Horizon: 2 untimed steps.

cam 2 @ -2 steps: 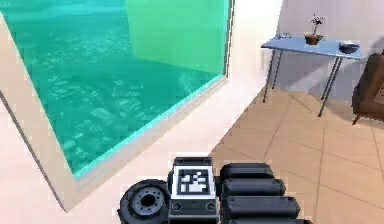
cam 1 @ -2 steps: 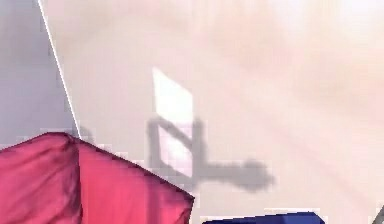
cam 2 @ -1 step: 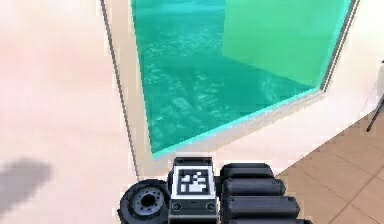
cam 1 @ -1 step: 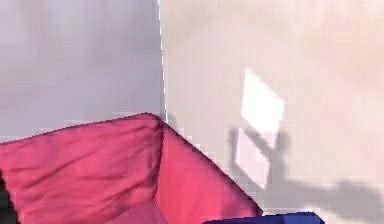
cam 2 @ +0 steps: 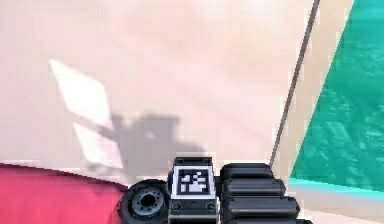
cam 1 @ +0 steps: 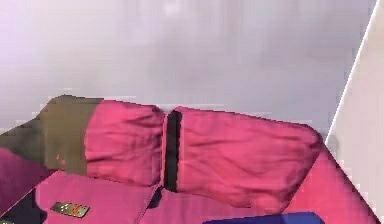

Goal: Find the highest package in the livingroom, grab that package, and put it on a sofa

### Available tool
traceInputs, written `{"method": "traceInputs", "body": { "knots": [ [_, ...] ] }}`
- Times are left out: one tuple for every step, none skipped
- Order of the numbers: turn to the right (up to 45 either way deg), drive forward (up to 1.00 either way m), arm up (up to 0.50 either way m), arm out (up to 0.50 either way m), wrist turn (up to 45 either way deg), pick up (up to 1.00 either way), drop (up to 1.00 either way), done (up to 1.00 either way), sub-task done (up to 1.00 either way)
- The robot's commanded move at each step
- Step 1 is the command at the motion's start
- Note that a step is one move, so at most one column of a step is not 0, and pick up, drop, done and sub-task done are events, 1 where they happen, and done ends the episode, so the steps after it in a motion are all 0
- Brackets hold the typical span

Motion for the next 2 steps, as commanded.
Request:
{"method": "traceInputs", "body": {
  "knots": [
    [-33.0, 0.0, 0.0, 0.0, 0.0, 0.0, 0.0, 0.0, 0.0],
    [0.0, 0.2, 0.0, 0.0, 0.0, 0.0, 0.0, 0.0, 0.0]
  ]
}}
